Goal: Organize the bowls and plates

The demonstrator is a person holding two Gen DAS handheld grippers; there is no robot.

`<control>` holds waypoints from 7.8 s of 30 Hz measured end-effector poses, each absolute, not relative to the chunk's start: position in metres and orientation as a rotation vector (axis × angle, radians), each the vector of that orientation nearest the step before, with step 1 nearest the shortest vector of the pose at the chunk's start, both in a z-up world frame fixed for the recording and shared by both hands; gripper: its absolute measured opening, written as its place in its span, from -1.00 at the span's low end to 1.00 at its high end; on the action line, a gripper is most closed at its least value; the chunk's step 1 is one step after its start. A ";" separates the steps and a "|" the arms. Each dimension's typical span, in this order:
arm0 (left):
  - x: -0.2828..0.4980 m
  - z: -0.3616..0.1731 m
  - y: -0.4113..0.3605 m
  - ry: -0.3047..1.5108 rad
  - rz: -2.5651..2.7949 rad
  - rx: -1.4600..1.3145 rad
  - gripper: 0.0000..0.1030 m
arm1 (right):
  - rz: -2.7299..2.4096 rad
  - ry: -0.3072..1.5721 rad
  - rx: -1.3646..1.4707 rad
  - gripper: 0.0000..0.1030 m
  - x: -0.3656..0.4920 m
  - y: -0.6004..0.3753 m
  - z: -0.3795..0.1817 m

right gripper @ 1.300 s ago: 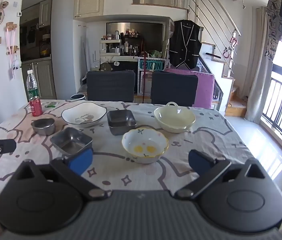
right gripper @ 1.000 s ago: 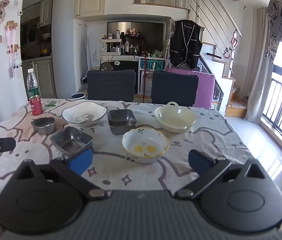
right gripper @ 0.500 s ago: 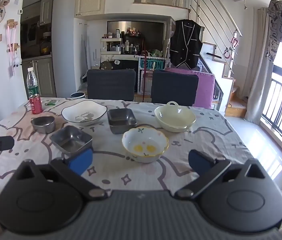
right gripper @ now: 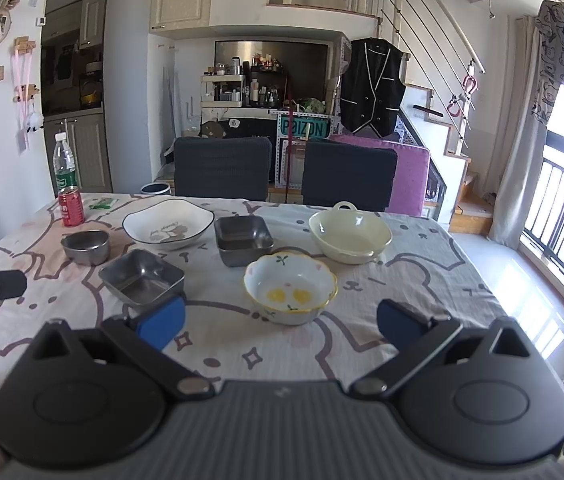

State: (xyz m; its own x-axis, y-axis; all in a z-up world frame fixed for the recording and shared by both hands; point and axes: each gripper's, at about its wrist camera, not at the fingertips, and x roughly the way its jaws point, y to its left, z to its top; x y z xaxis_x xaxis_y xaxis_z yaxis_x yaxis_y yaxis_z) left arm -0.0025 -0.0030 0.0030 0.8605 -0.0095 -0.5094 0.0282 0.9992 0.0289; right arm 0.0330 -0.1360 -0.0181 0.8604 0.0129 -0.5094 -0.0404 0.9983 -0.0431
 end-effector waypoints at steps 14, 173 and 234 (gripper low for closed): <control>-0.003 0.003 -0.002 0.533 -0.021 0.034 1.00 | 0.028 0.536 -0.056 1.00 0.034 -0.135 -0.018; 0.444 -0.121 0.153 0.873 0.018 -0.295 -0.34 | 0.441 1.042 0.055 -0.81 0.574 -0.049 -0.138; 0.180 -0.060 0.038 0.928 -0.220 -0.134 -0.83 | 0.353 1.048 0.201 -0.73 0.247 -0.178 -0.059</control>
